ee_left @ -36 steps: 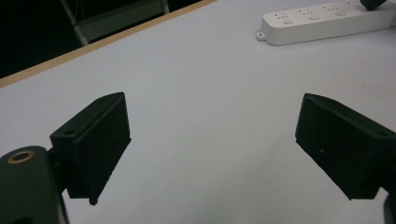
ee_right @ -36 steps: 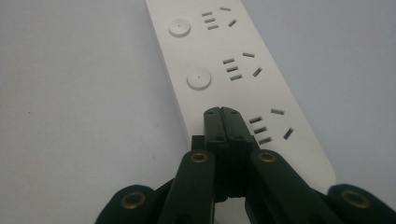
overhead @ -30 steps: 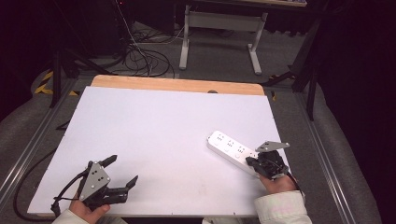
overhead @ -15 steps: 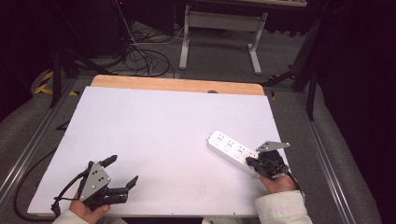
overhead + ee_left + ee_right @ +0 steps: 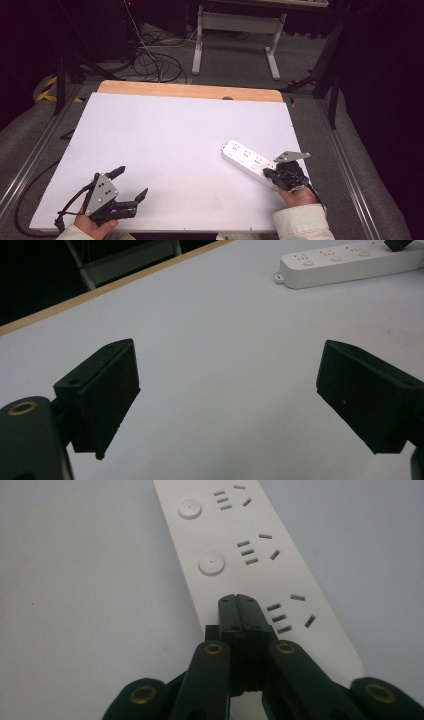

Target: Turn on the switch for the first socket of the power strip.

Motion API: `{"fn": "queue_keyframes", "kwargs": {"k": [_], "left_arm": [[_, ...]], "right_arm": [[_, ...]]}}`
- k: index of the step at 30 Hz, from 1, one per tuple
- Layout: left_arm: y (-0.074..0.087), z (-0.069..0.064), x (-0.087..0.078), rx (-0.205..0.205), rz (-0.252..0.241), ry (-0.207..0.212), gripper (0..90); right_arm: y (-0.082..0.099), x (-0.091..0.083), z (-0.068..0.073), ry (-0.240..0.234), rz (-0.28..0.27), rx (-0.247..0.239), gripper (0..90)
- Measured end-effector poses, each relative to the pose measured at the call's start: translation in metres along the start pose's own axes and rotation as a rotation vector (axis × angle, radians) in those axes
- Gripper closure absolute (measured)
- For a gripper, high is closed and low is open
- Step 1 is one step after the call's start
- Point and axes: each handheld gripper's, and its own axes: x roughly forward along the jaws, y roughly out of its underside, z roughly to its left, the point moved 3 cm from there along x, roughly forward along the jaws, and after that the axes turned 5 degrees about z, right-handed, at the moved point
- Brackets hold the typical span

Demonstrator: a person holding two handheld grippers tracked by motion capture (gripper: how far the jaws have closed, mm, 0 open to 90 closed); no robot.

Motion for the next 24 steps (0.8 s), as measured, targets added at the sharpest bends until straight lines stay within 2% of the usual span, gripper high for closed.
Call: {"fn": "queue_keyframes", "kwargs": {"k": [2, 5, 7, 9, 15, 19, 23, 24], "left_arm": [[0.000, 0.000, 0.000, -0.002, 0.001, 0.002, 10.9], [0.000, 0.000, 0.000, -0.002, -0.001, 0.000, 10.9], [-0.001, 0.001, 0.001, 0.001, 0.001, -0.002, 10.9], [0.000, 0.001, 0.001, -0.002, 0.002, 0.000, 10.9], [-0.001, 0.001, 0.001, 0.000, 0.001, -0.002, 10.8], [-0.001, 0.001, 0.001, -0.009, 0.000, 0.002, 10.9], [-0.001, 0.001, 0.002, -0.008, 0.003, 0.002, 10.9], [-0.001, 0.001, 0.002, -0.007, 0.003, 0.003, 10.9]], "right_arm": [[-0.001, 0.000, 0.000, 0.004, -0.002, -0.003, 90.0], [-0.001, -0.002, 0.001, -0.025, -0.030, 0.005, 90.0], [-0.002, -0.007, 0.003, -0.003, -0.055, -0.014, 90.0], [-0.006, -0.018, 0.006, 0.004, -0.117, -0.018, 90.0], [-0.008, -0.023, 0.010, 0.010, -0.139, -0.042, 90.0], [-0.011, -0.034, 0.014, 0.019, -0.199, -0.052, 90.0], [-0.012, -0.036, 0.016, 0.021, -0.221, -0.064, 90.0], [-0.012, -0.037, 0.017, 0.020, -0.235, -0.080, 90.0]]}}
